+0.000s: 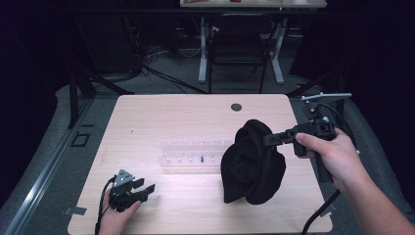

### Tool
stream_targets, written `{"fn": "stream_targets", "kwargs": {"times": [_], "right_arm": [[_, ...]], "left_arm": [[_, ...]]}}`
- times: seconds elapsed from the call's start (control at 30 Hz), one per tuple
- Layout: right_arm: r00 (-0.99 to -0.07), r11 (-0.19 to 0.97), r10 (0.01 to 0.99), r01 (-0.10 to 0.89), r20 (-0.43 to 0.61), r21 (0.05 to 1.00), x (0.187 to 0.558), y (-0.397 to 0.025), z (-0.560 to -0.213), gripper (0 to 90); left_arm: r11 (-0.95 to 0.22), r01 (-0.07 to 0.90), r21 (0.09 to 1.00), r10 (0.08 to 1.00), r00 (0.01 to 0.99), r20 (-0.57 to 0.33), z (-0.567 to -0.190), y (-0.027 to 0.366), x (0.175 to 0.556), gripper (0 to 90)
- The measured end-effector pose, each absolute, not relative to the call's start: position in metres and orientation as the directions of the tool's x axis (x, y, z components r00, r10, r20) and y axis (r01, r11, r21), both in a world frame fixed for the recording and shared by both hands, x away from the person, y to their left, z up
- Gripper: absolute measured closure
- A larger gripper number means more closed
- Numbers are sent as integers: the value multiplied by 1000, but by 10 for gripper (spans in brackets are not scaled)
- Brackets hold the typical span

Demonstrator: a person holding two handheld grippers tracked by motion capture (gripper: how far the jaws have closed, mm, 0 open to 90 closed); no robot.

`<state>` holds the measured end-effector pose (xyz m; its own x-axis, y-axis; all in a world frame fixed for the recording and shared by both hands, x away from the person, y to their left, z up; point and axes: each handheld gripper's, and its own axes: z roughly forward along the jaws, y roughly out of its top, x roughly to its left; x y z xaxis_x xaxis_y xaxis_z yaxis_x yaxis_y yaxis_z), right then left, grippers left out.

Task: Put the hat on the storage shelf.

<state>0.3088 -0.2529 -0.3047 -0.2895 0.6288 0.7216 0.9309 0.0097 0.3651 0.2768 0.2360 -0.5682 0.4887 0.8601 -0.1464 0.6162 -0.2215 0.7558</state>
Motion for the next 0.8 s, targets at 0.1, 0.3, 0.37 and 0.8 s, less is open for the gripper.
{"fn": "stream_targets", "kwargs": {"times": [0.1, 0.3, 0.37, 0.8], "right_arm": [[-286, 1, 631, 930, 721, 367, 311, -251, -302, 888], [-291, -10, 626, 925, 724, 380, 318, -246, -293, 888], [-296, -5, 626, 924, 722, 383, 319, -245, -291, 888], [-305, -16, 615, 917, 727, 399, 337, -231, -284, 888]], "left_arm": [[-220, 619, 754, 860, 487, -149, -568, 235, 277, 472], [-221, 618, 754, 860, 488, -148, -569, 236, 277, 469], [-221, 618, 754, 860, 488, -148, -568, 236, 277, 469], [-214, 619, 756, 861, 486, -154, -567, 237, 277, 443]]}}
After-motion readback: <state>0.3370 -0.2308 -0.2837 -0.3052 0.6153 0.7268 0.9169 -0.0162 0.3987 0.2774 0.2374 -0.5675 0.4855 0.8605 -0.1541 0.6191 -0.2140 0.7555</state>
